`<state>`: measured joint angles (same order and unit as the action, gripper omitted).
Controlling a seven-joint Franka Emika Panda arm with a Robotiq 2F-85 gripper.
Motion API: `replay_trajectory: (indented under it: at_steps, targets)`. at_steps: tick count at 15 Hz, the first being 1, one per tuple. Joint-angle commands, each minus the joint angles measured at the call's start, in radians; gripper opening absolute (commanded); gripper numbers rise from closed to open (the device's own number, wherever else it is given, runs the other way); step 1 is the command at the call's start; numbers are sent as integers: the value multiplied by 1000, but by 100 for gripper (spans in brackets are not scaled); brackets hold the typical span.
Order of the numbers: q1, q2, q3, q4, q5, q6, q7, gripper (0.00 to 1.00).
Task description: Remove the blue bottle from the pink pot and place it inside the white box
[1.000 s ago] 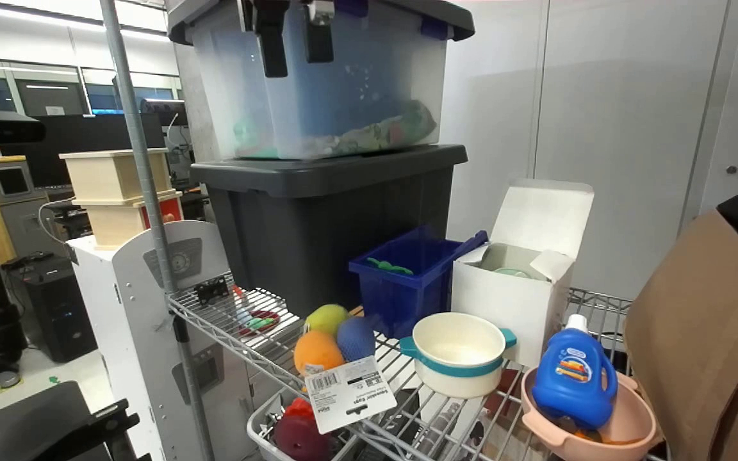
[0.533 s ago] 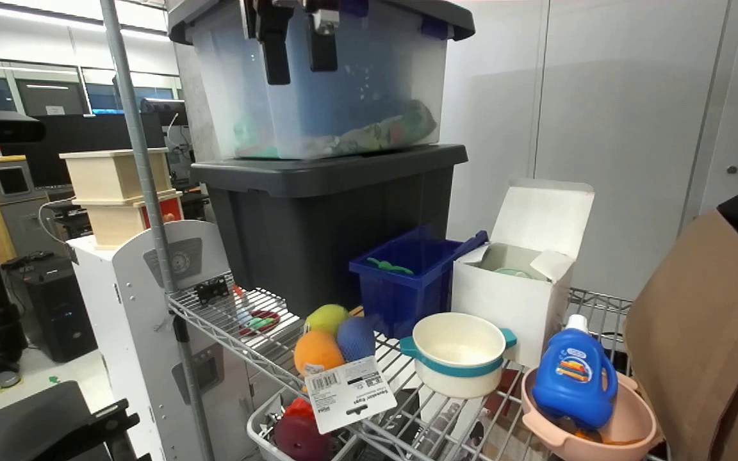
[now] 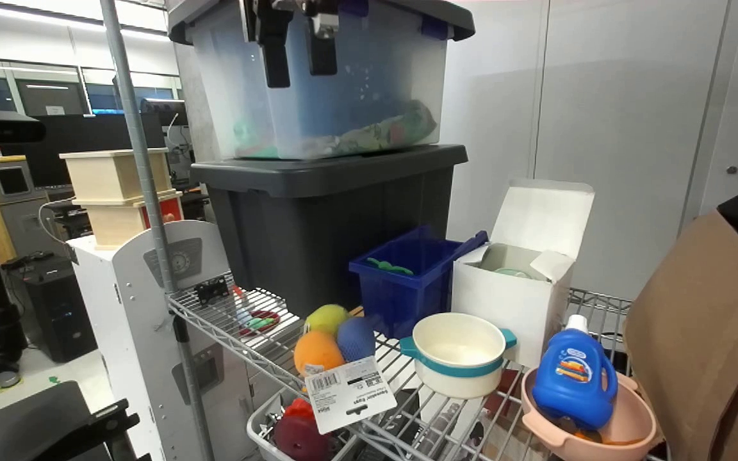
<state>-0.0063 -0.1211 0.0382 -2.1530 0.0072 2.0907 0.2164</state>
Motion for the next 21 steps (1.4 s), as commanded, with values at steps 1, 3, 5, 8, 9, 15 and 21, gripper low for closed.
replay_trajectory:
  at_steps: [1, 3, 5, 8, 9, 15, 21]
  targets:
    - [6, 39, -1, 21, -7, 9, 8, 100]
    - [7, 63, -1, 26, -15, 35, 10, 100]
    - [8, 91, -2, 34, -14, 52, 9, 100]
    - [8, 139, -7, 46, -10, 78, 0, 100]
    - [7, 155, -9, 52, -10, 82, -4, 100]
    - [-3, 279, -38, 123, -30, 116, -38, 100]
    - [-17, 383, -64, 212, -24, 107, -95, 100]
